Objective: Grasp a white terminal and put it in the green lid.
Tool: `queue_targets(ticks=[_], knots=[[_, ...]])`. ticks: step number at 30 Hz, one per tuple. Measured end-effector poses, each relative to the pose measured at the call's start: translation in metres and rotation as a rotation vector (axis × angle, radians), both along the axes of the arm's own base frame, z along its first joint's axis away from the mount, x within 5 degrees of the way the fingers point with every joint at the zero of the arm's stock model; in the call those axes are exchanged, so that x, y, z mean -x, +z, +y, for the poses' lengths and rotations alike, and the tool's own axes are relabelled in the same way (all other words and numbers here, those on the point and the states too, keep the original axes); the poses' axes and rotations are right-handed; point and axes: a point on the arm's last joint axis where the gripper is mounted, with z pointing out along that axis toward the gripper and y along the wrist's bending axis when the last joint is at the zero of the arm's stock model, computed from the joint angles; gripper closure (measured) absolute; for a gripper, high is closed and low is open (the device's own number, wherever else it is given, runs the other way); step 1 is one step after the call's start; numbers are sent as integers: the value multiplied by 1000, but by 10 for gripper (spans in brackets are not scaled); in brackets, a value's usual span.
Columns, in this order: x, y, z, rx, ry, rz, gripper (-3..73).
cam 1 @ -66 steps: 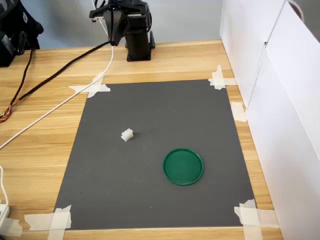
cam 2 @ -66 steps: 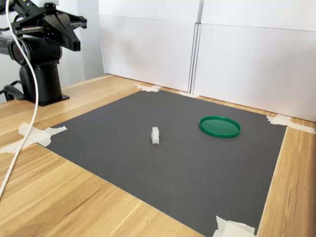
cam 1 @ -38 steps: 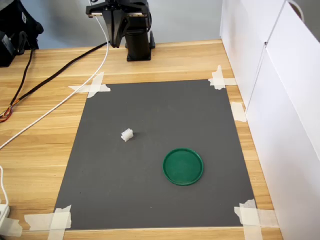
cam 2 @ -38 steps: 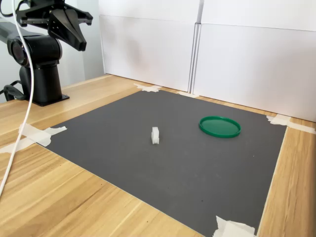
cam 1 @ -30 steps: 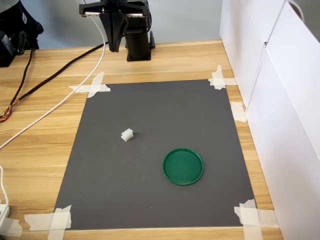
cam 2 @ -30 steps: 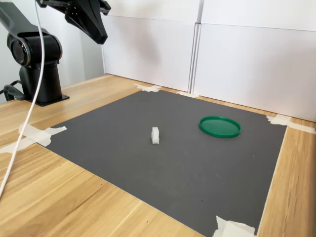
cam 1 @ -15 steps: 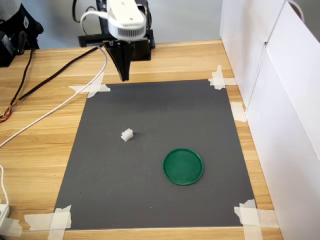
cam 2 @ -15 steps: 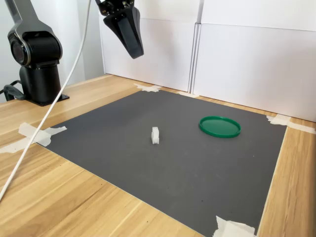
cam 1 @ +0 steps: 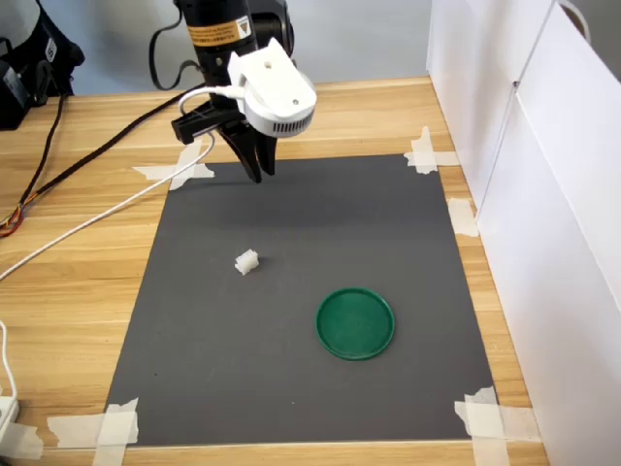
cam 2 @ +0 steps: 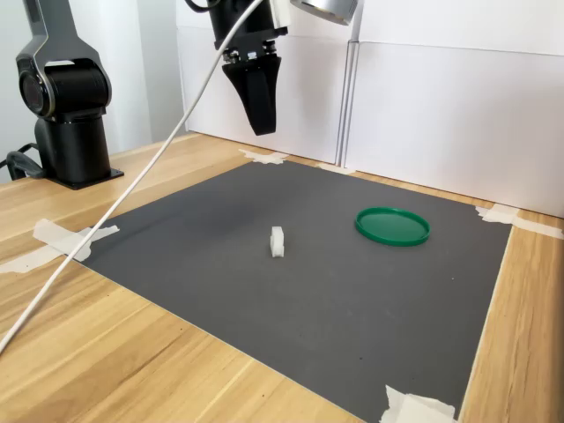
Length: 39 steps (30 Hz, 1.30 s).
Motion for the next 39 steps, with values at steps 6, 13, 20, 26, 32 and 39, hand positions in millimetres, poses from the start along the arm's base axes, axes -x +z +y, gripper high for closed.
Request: queue_targets(ticks=[6,13,20,26,32,39], knots=[[-11,6,0,4,2,4,41],[-9,3,-2,73,132,59,-13],[-25,-27,-1,81,157,149,-14],[-39,-45,0,82,153,142,-15],[-48,-68,0,78,147,209,-15],[-55,-88,0,76,138,254,-15]])
